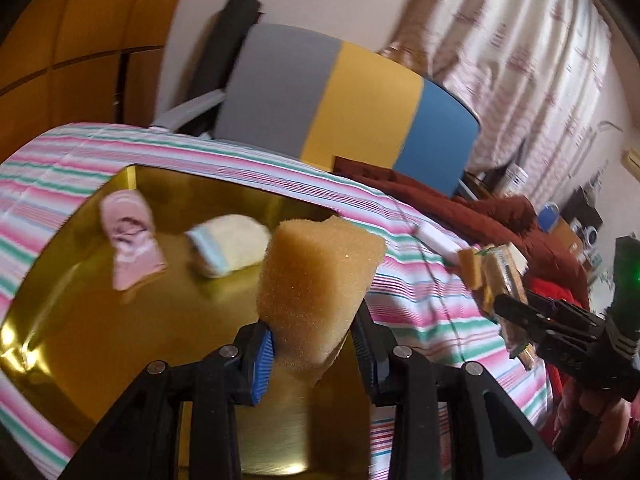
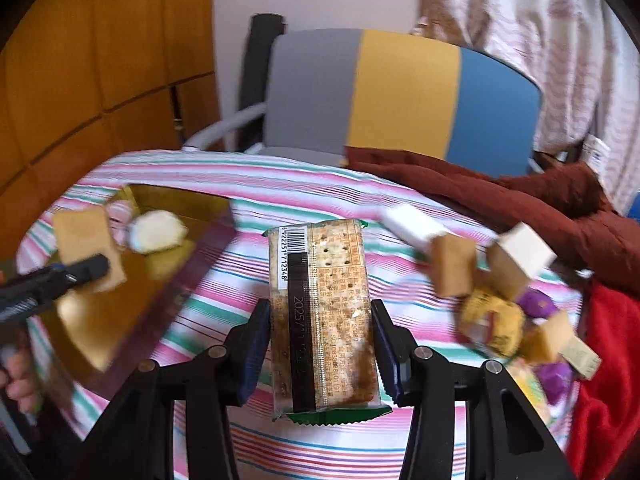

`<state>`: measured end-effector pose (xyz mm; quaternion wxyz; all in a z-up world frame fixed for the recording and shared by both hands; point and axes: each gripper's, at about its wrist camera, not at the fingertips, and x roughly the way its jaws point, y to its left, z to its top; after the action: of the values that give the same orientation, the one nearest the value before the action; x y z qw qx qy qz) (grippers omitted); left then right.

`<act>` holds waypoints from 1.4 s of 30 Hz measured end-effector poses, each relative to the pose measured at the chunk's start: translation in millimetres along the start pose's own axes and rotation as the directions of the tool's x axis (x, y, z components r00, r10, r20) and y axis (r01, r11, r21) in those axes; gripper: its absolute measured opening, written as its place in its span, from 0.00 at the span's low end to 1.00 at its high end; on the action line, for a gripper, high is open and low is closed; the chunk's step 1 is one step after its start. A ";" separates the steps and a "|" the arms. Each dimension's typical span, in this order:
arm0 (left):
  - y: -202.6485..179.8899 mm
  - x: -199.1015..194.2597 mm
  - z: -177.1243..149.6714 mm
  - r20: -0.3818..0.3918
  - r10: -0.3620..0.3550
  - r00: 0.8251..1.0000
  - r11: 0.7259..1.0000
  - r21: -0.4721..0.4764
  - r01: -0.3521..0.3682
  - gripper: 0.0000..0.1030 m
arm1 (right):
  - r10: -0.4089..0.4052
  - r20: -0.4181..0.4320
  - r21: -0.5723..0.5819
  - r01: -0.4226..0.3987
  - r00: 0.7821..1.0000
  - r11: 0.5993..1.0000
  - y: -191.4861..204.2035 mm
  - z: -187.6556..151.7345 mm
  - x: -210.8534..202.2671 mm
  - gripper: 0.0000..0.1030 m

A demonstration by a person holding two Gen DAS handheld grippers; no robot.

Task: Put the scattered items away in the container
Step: 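Carry sponge and cracker pack over the gold tray and release both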

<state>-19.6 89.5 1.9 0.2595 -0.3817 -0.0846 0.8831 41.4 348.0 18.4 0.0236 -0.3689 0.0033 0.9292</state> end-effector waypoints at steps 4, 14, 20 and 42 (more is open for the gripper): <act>34.3 -9.1 -0.3 -0.005 0.048 0.999 0.997 -0.061 -0.048 0.34 | 0.096 0.002 -0.007 -0.096 0.995 0.995 37.5 17.5 1.8 0.47; 100.8 -15.8 2.3 -0.080 0.148 0.986 0.983 -0.093 -0.155 0.34 | 0.283 -0.104 -0.038 -0.288 0.953 0.957 137.8 43.0 36.4 0.47; 130.8 -12.3 7.6 -0.126 0.170 0.977 0.976 -0.114 -0.184 0.34 | 0.332 -0.232 0.037 -0.332 0.914 0.942 174.0 38.5 81.7 0.47; 159.4 -46.0 22.0 -0.046 0.206 0.978 0.929 -0.306 -0.210 0.57 | 0.504 -0.216 0.279 -0.442 0.836 0.853 209.8 38.9 118.6 0.60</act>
<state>-71.8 -69.1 -9.2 0.1023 -0.4303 -0.1792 0.8788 -81.1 144.3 -36.9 -0.1683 -0.4796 0.1996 0.8377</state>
